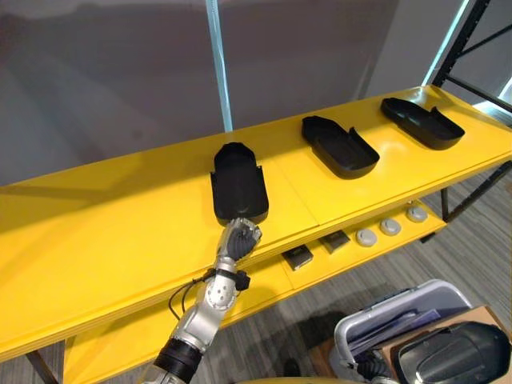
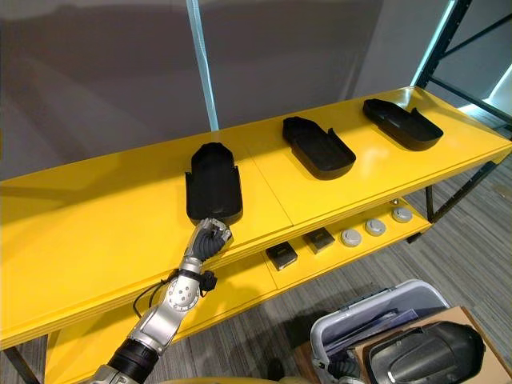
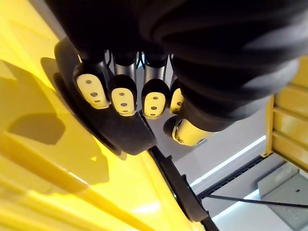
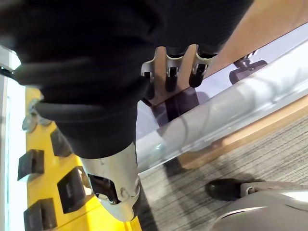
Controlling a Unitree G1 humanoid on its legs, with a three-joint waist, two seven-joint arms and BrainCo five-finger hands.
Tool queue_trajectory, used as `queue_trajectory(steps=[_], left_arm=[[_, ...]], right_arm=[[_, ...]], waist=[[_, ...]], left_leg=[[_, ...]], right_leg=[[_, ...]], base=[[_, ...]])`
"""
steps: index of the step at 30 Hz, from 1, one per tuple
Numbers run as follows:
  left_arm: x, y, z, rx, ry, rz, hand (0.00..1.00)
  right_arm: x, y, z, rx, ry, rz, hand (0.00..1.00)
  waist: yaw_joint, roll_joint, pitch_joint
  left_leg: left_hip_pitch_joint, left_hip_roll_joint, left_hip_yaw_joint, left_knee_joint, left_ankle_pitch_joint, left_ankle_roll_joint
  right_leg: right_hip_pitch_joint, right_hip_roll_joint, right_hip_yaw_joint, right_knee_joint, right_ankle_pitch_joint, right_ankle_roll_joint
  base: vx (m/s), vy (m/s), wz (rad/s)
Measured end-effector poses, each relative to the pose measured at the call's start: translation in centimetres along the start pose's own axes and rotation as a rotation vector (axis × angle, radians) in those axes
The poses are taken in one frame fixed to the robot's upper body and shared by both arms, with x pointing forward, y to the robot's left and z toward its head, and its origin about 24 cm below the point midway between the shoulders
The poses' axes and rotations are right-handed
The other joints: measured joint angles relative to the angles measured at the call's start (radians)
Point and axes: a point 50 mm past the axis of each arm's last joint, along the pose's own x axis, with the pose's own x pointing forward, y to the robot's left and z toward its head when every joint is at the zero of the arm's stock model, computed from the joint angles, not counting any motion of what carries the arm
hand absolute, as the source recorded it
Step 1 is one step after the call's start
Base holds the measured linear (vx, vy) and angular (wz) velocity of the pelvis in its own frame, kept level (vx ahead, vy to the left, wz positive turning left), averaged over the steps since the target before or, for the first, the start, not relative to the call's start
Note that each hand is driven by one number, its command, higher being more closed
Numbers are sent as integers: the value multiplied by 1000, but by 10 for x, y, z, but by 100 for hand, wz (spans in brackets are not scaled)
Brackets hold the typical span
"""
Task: Walk over and take plastic housings, then place them on the shelf
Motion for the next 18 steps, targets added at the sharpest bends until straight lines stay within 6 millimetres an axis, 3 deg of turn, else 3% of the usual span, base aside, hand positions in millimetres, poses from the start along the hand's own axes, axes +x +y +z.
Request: queue_trajectory(steps=[2, 6, 18], left_arm=[[2, 1, -4, 10, 20, 0, 100], [9, 1, -6, 9, 39, -3, 100], [38, 17, 5, 52, 5, 38, 100]], right_arm=[[1, 0, 1, -1, -3, 2, 0], [1, -1, 0, 17, 6, -5, 0], [2, 0, 4, 31, 5, -6, 0]], waist=[[-16, 4, 5], [-19, 2, 13], [-43, -1, 34]], left_leg=[[-2, 0, 0, -1, -3, -5], [-12, 0, 4, -2, -3, -5], [-14, -2, 18, -23, 0, 0]], right_leg=[[-3, 0, 1, 0, 0, 0], [-14, 0, 3, 0, 1, -1], [-31, 1, 11, 0, 7, -9]], base=[[0, 0, 0], [-5, 4, -2], [7, 8, -3]])
